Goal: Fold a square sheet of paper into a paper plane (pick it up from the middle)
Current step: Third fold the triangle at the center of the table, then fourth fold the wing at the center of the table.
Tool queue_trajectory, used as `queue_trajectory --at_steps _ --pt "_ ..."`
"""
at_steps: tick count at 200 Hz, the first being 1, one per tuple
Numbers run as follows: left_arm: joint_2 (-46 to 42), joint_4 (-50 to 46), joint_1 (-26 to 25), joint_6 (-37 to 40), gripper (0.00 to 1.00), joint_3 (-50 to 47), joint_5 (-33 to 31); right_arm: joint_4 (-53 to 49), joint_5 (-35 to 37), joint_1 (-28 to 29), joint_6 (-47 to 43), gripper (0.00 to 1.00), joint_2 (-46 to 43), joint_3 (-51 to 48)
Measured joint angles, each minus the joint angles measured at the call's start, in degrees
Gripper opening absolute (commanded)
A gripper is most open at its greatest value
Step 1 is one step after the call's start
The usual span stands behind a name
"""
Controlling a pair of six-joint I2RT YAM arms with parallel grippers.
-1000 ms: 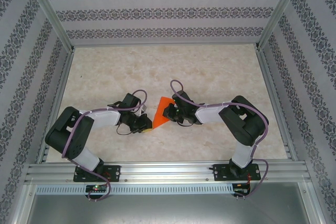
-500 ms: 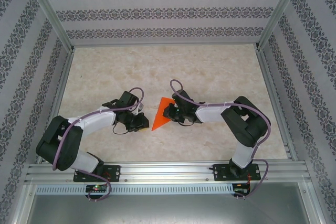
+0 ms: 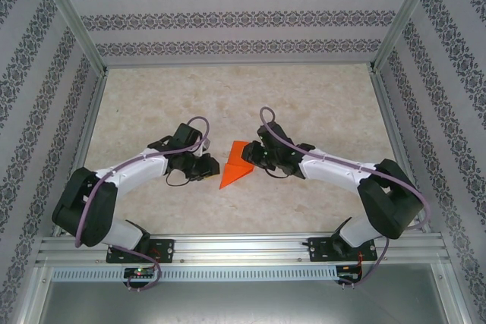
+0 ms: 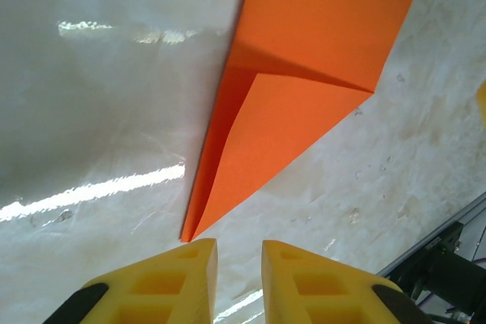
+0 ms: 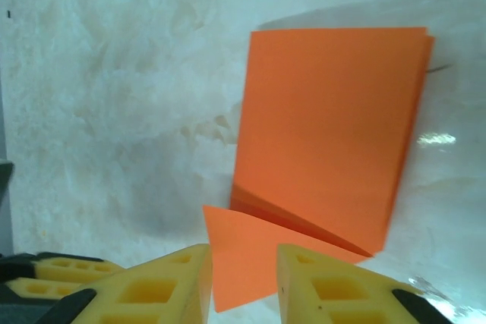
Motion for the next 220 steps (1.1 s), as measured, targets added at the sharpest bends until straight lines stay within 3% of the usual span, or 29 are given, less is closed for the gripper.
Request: queue_trajectory --at_steps 22,73,220 --pt "2.64 -0.11 -0.35 0.74 0.24 2.40 0.00 0.09 0.26 0.00 0.44 0.36 -0.74 -3.13" --pt "8.70 -0.11 -3.13 1.75 0.23 6.73 -0.31 4.24 -1.33 -0.87 2.97 0.38 -0.55 -8.37" --pt "13.73 -0.11 -4.24 2.25 0.17 10.12 -6.29 16.31 -8.92 -1.51 1.57 0.39 8.76 -6.71"
